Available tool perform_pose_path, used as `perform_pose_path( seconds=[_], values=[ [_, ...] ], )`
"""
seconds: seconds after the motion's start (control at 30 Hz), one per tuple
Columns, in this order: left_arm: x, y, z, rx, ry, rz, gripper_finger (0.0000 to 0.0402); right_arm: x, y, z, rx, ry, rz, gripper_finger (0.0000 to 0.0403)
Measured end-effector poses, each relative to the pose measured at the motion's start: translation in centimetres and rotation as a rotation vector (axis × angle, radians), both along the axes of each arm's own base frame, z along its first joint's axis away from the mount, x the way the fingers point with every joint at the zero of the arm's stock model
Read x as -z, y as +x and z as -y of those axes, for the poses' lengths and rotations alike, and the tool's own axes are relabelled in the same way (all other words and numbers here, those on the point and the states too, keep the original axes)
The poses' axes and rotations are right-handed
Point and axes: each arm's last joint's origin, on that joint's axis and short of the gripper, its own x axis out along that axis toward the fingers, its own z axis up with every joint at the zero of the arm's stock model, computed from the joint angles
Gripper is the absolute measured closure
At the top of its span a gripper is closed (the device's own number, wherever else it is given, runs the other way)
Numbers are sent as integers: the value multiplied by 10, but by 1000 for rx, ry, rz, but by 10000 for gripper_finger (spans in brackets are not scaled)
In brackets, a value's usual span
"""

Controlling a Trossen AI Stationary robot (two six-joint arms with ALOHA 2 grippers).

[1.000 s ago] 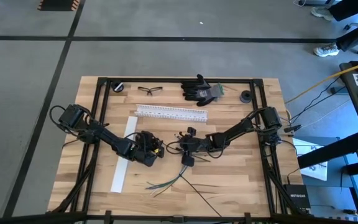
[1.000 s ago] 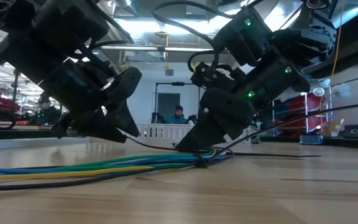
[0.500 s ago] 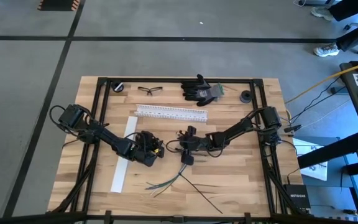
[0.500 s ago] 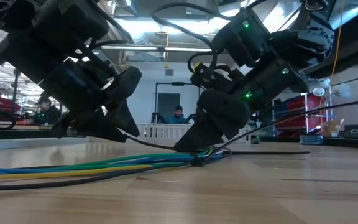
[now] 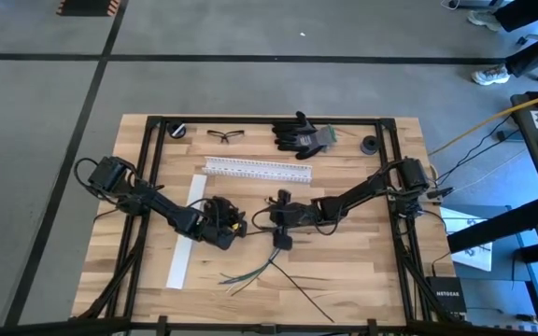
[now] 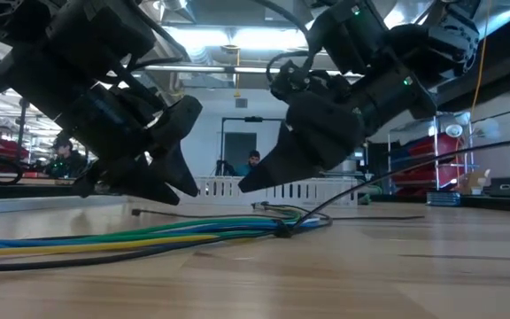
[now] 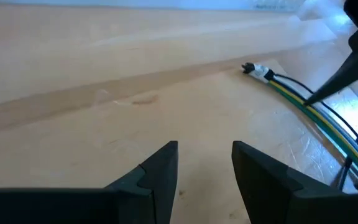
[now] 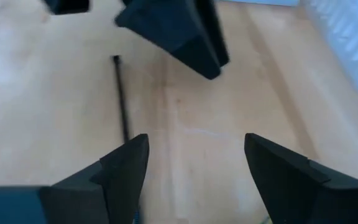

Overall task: Ziptie cables
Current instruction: Wrap the black zip tie on the cable

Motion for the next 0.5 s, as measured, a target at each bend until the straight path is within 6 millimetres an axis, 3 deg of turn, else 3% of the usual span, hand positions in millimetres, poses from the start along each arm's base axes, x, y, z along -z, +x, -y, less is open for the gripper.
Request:
perform_pose_path(
  seconds=[0.3,0.5],
  values=[
    [-35,-11,25,166,-89,71,265,1,1,-2,-80,-46,-1,150],
    [-27,-27,49,136,-236,86,265,11,2,2,-63,-67,-29,150]
  ],
)
